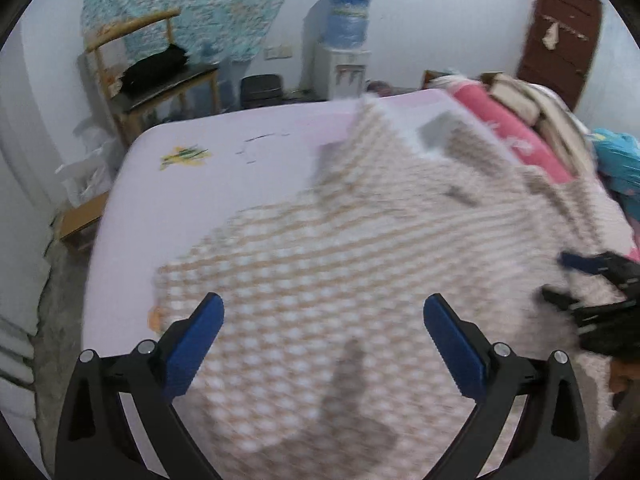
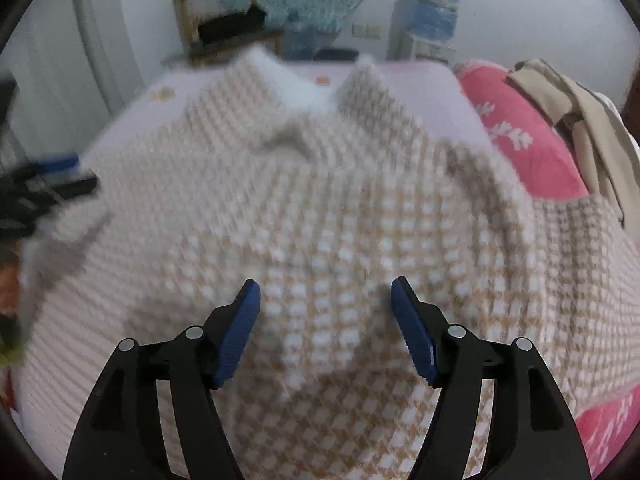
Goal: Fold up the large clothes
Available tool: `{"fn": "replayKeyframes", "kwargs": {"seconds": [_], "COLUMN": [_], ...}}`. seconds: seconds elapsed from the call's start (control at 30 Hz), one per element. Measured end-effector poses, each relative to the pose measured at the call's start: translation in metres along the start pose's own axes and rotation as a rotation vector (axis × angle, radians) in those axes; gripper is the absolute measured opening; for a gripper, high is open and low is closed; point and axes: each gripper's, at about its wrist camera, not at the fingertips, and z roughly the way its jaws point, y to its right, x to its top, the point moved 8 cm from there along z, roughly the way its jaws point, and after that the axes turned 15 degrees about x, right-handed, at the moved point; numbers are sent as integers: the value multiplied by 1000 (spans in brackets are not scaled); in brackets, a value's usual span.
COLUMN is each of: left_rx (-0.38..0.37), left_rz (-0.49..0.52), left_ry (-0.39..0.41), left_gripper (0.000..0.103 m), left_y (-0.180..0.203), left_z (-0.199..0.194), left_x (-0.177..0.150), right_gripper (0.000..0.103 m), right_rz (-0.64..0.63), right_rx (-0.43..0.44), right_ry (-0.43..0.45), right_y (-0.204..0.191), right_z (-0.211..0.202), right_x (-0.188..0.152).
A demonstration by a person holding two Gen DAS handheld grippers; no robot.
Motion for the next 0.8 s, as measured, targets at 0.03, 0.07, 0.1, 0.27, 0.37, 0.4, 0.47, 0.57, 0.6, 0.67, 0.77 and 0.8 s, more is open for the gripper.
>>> {"fn": "replayKeyframes", "kwargs": {"seconds": [0.03,0.07,0.1,0.27,0.37,0.4,0.47,0.57,0.6,0.67,0.77,0.8], "left_rx": [-13,-21,-26,-14,6,8,8,2,4,13,23,24], "left_rz": [13,26,42,87,100,100,83,50,52,61,64,63], "left_ry": [-7,-12,-13,-35,-50,-63,-76,-72,-69,-70,-73,-76], "left_gripper": [99,99,99,99,99,99,99,99,99,99,99,99], "left_y": [10,18,29,59,68,70,68,65,65,63,63,62], "left_z": [1,1,-1,12,19,23,29,31,30,31,32,32], "left_x": [1,0,-3,-19,-29,-32,-36,-38,-39,-40,-39,-40], "right_gripper": [65,65,65,65,65,65,65,65,65,65,65,65], "right_rz": [-13,-15,1,45,129,158,263,411,438,528,646,707], "right_rx": [-10,-17,-23,-18,-31,-37,-55,-85,-101,-140,-172,-174], "right_ry": [-4,1,8,82,113,120,143,198,213,255,295,319], "right_y": [1,0,1,14,51,65,104,158,171,213,265,288], "right_z": [2,0,-7,-54,-88,-96,-121,-160,-169,-197,-225,-235], "right_x": [-4,-4,-4,-8,-20,-23,-38,-59,-64,-77,-96,-103]}}
